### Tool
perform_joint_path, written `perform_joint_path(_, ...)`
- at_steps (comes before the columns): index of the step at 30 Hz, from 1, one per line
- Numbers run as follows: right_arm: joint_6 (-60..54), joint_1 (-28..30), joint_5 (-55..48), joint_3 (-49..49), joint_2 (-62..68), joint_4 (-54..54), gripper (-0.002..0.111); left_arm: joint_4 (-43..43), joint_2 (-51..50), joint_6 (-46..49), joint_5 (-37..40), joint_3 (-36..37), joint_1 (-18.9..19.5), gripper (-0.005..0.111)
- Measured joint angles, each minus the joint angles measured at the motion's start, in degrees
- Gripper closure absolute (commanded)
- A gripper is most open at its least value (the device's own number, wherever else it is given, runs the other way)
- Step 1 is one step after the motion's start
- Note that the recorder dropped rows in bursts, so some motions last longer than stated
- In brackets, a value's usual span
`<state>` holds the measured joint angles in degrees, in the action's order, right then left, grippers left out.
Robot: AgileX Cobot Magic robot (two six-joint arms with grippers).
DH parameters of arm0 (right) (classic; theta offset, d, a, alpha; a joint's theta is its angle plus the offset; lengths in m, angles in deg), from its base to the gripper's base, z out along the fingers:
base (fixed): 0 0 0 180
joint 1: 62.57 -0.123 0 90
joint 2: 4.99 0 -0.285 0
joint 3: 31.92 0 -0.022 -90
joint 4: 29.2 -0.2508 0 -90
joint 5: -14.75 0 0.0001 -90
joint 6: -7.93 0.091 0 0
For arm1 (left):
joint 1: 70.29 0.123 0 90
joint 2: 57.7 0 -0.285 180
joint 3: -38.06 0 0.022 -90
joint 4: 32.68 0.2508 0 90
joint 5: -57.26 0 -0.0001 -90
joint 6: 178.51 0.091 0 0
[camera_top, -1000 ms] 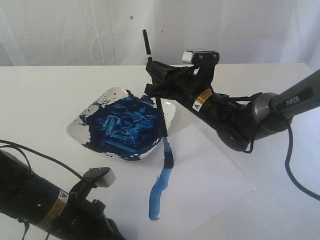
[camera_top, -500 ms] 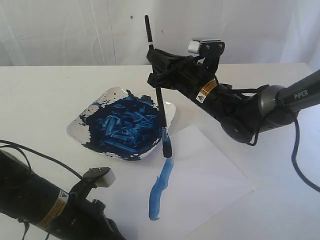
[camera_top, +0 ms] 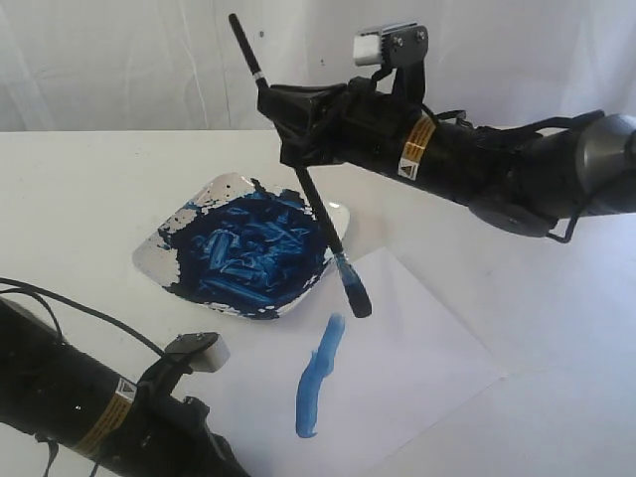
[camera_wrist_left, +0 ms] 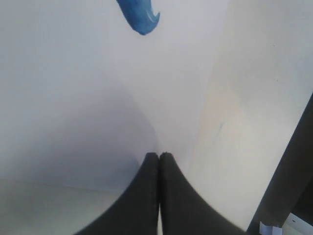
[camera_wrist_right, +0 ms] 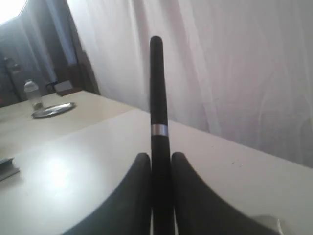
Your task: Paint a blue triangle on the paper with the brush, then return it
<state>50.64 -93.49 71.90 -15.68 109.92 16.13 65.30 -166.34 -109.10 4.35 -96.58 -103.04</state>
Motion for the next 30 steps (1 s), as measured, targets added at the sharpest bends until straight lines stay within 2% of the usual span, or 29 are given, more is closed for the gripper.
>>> perform_joint_path(5,7.8,0.0,-2.1,0.4,-0.4,10.3,0.108,0.0,0.0,0.0,0.0,0.0,0.0,0.107)
perform_joint_path(8,9.2,0.0,-2.2,1.7,-0.4,12.4,0.108,0.0,0.0,0.0,0.0,0.0,0.0,0.107)
perform_joint_path(19,8.9,0.0,-3.0,4.7,2.2,13.4,0.108,0.0,0.0,0.0,0.0,0.0,0.0,0.107)
perform_joint_path(30,3.5,0.0,-3.1,4.8,4.5,8.9,0.108,0.0,0.0,0.0,0.0,0.0,0.0,0.107)
